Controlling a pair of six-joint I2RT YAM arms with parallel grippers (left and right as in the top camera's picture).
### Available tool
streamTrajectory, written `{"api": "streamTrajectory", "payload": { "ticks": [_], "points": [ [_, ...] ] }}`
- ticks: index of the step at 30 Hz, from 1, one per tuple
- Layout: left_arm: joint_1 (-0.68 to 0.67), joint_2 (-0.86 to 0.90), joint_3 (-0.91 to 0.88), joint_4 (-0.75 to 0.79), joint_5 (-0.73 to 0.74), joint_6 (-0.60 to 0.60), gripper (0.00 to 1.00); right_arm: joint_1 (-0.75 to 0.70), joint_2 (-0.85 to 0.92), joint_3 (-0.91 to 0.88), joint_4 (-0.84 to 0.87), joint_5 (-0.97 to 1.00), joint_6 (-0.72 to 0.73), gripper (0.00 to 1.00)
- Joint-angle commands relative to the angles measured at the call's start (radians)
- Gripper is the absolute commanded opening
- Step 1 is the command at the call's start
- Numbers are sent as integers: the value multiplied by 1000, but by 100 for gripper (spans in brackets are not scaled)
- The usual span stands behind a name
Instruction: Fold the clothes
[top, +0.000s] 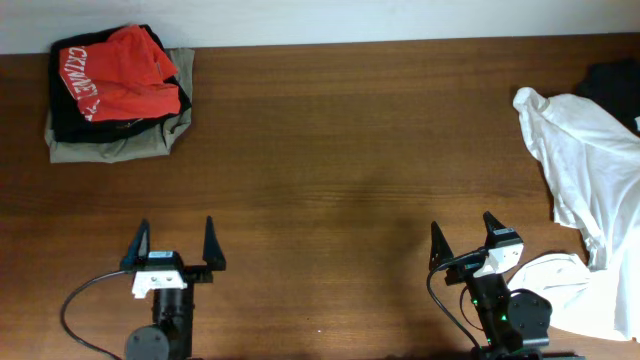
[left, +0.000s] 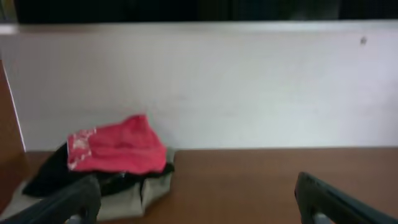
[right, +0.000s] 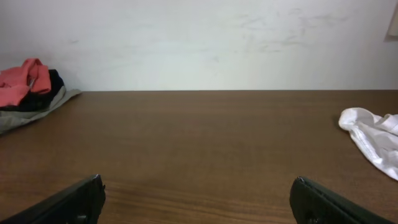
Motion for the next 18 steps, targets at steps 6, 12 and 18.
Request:
{"api": "streamTrajectory", "payload": {
  "ticks": [6, 12, 18],
  "points": [
    [5, -6, -4, -261, 8, 31, 99, 6, -7, -5, -6, 5, 3, 99],
    [8, -6, -2, -262, 7, 30, 99, 6, -7, -5, -6, 5, 3, 99],
    [8, -6, -2, -263, 7, 31, 99, 6, -7, -5, -6, 5, 3, 99]
  ]
}}
